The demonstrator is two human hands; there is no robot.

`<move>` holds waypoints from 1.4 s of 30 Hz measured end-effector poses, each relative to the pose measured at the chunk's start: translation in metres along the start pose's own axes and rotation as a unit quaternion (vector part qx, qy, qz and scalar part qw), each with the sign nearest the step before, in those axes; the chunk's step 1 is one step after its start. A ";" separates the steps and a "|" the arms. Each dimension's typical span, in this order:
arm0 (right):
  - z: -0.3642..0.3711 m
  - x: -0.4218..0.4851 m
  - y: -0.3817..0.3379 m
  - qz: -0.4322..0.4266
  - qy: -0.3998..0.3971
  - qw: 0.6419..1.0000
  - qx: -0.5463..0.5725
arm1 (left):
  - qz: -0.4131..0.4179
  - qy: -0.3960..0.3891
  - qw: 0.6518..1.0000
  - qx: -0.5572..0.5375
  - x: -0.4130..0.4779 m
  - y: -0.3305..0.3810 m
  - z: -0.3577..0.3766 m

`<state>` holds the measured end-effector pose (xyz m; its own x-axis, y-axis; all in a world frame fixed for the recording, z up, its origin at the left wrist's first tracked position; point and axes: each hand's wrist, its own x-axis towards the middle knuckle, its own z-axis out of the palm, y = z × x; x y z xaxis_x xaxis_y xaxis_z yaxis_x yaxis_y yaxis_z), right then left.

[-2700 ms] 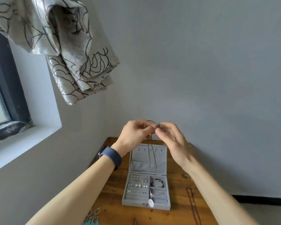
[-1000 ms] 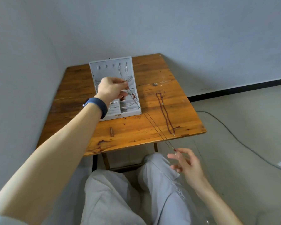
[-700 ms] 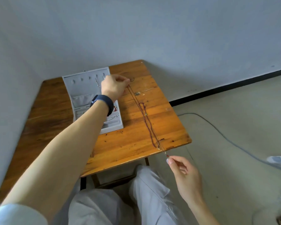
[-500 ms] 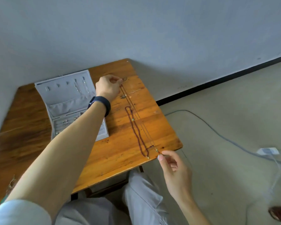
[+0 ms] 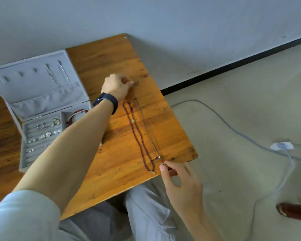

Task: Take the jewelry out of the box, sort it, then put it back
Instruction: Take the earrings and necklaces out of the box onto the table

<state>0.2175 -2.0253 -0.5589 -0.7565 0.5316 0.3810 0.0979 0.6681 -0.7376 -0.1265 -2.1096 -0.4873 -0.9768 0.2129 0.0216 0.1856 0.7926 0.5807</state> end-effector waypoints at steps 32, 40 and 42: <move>-0.039 0.050 -0.056 -0.127 -0.158 0.977 -0.065 | 0.110 -0.022 0.979 0.169 -0.169 -0.020 -0.066; 0.003 0.078 -0.121 -0.218 -0.230 0.937 -0.145 | 0.063 0.056 0.976 0.199 -0.241 -0.061 -0.112; 0.015 0.081 -0.135 -0.241 -0.230 0.930 -0.157 | 0.054 0.075 0.977 0.195 -0.251 -0.071 -0.126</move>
<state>0.1329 -2.0805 -0.4367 -0.9512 -0.0995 0.2920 -0.1943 0.9284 -0.3168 0.0918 -2.2917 -0.4312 -0.9486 0.2445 0.2012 0.2864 0.9335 0.2159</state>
